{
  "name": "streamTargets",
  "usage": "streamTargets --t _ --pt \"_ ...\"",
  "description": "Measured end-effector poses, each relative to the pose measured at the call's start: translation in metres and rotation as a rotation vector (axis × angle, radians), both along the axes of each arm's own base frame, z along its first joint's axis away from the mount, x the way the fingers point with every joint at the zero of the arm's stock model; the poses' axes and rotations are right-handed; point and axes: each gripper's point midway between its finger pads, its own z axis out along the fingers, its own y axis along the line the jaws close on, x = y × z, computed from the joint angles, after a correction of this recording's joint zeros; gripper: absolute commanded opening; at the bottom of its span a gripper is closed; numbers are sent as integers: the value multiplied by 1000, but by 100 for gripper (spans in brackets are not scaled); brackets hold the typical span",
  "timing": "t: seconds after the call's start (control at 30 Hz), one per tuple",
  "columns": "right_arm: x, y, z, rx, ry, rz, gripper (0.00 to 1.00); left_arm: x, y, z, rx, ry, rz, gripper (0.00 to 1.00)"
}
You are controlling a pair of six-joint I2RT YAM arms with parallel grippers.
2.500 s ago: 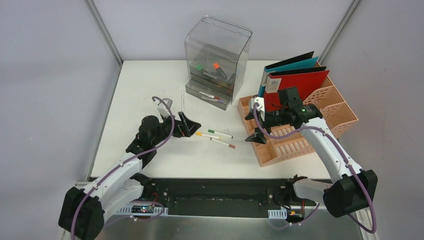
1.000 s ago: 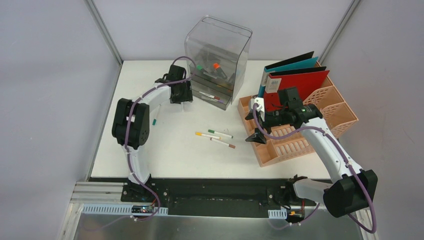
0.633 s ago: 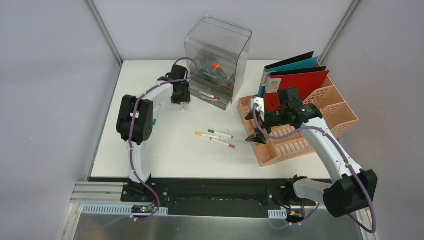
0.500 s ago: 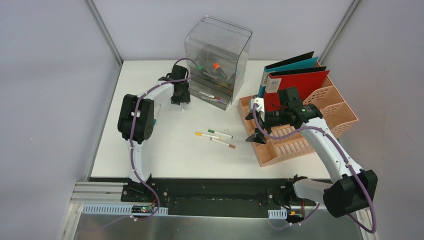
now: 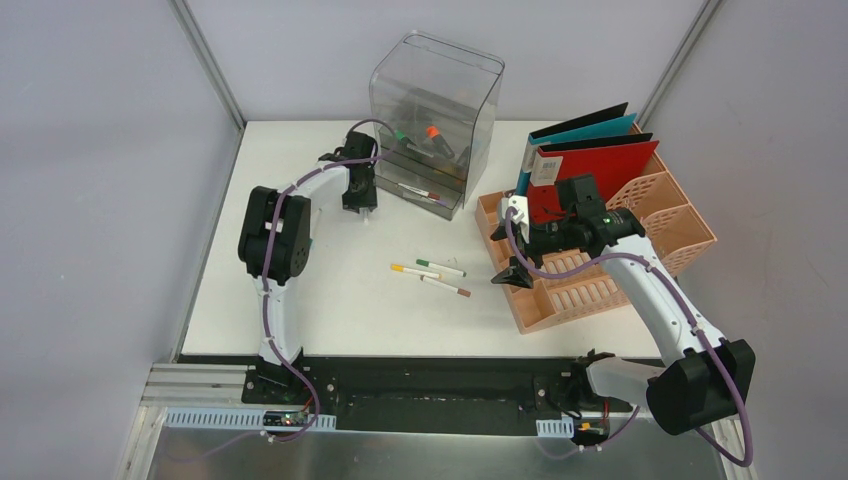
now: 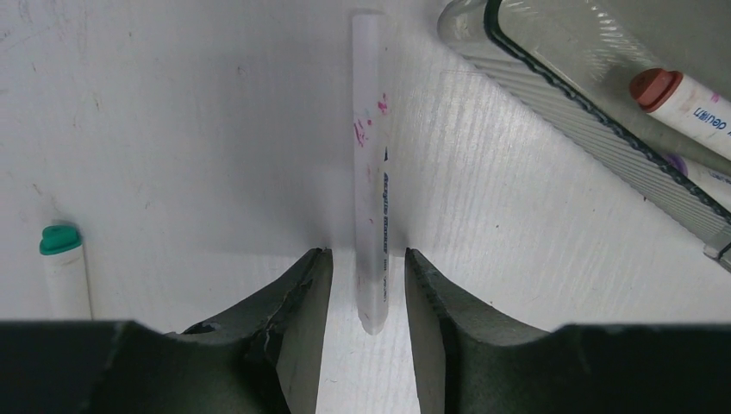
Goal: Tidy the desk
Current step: Pick up the stationery from the center of the board.
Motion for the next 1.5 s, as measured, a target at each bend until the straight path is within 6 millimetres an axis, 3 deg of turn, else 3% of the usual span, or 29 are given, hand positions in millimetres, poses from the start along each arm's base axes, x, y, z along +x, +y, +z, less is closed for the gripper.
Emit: streamTargets --t 0.27,0.43,0.73,0.97,1.07,1.27,1.5 --pt "0 0 0 0 -1 0 99 0 6 -3 31 6 14 37" --pt "0 0 0 0 -1 0 99 0 9 -4 53 14 22 29" --pt "0 0 0 0 -1 1 99 2 9 -4 106 19 3 0" --pt "0 0 2 1 -5 1 99 0 11 -4 111 11 4 0" --pt "0 0 2 1 -6 1 99 -10 14 -4 102 -9 9 0" --pt "0 0 2 1 -8 2 99 -59 26 8 65 -46 30 0" --pt "0 0 2 1 -10 4 99 -89 14 32 -127 -202 64 0"
